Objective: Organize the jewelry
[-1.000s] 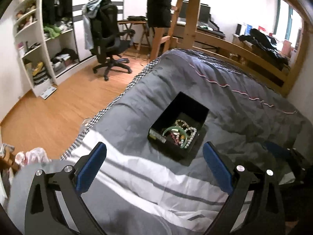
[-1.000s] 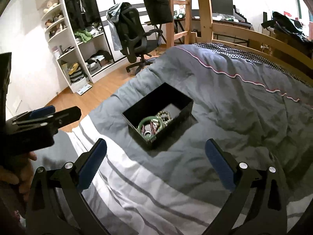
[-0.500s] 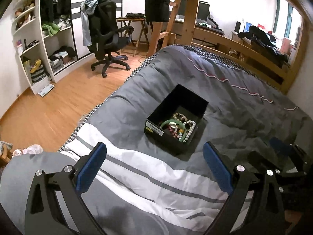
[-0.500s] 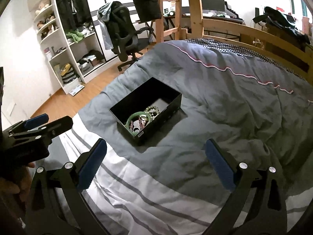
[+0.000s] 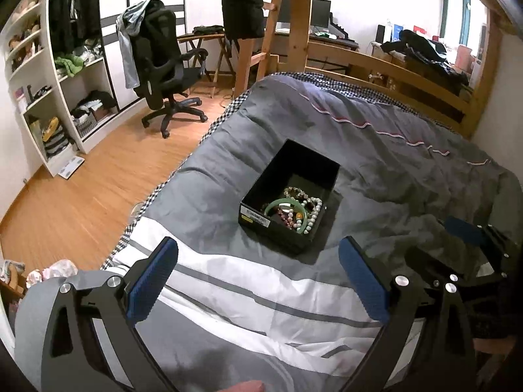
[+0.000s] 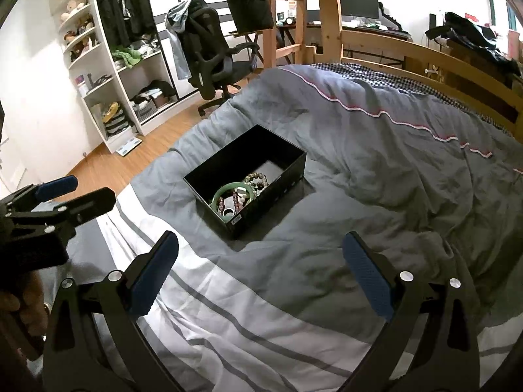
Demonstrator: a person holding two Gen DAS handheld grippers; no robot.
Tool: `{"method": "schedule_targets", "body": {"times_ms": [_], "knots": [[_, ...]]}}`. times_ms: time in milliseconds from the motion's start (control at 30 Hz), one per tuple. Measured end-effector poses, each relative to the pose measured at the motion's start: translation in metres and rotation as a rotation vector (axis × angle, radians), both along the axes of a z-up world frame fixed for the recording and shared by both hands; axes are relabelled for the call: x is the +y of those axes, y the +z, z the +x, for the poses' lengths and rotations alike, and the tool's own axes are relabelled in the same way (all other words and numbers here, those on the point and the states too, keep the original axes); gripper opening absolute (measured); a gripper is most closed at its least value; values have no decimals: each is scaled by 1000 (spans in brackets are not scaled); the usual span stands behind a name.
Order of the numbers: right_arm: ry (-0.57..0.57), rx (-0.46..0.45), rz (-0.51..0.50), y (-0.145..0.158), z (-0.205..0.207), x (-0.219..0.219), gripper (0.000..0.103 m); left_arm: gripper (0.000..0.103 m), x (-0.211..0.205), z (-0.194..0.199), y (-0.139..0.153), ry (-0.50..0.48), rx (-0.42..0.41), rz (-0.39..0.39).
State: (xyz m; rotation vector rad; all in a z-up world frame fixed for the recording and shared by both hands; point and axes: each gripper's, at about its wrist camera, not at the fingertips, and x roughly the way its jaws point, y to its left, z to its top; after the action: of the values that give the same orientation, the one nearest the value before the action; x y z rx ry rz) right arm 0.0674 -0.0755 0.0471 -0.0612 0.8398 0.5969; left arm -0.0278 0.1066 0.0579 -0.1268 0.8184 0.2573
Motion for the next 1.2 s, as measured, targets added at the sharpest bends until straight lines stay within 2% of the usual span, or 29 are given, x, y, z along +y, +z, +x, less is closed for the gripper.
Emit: {"method": "schedule_targets", "body": {"times_ms": [300, 1200], "knots": [[9, -30, -24, 0, -3, 3, 99, 97, -7, 2, -5, -25, 17, 32], [4, -38, -35, -1, -2, -2, 99, 97, -14, 4, -4, -50, 41, 47]]}}
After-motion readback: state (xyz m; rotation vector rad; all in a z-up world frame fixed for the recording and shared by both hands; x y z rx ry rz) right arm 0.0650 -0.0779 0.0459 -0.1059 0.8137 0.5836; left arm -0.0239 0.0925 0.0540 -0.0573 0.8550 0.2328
